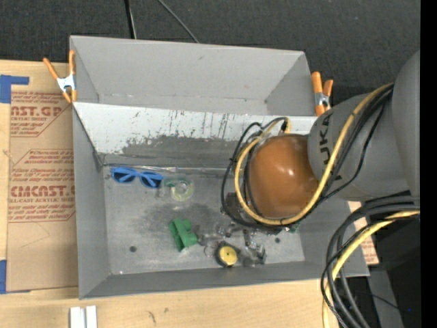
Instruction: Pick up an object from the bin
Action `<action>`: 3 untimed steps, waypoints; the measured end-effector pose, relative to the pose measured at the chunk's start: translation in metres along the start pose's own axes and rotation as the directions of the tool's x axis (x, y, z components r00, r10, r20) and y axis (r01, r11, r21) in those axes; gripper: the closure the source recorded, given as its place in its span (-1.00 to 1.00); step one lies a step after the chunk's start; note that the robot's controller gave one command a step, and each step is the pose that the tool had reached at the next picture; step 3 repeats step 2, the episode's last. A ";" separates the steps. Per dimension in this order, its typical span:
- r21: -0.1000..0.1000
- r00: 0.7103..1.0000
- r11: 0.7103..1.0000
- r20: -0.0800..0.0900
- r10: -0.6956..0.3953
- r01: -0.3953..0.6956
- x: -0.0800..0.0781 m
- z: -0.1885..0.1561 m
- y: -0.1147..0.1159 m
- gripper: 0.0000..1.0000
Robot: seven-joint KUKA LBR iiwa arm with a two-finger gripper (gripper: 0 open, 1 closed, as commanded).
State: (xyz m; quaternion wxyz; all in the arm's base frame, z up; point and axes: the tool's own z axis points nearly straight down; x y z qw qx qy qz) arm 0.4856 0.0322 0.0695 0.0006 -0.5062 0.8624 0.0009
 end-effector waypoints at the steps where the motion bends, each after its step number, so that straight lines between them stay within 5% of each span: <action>1: 0.001 1.000 1.000 -0.001 0.000 0.000 0.001 0.000 -0.001 1.00; 2: 0.007 0.997 0.997 0.003 -0.073 0.073 -0.013 -0.134 0.007 1.00; 3: 0.007 0.997 0.997 0.003 -0.073 0.073 -0.013 -0.134 0.007 1.00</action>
Offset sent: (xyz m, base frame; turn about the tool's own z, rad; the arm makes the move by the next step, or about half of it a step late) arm 0.0000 0.0000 0.0000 0.0000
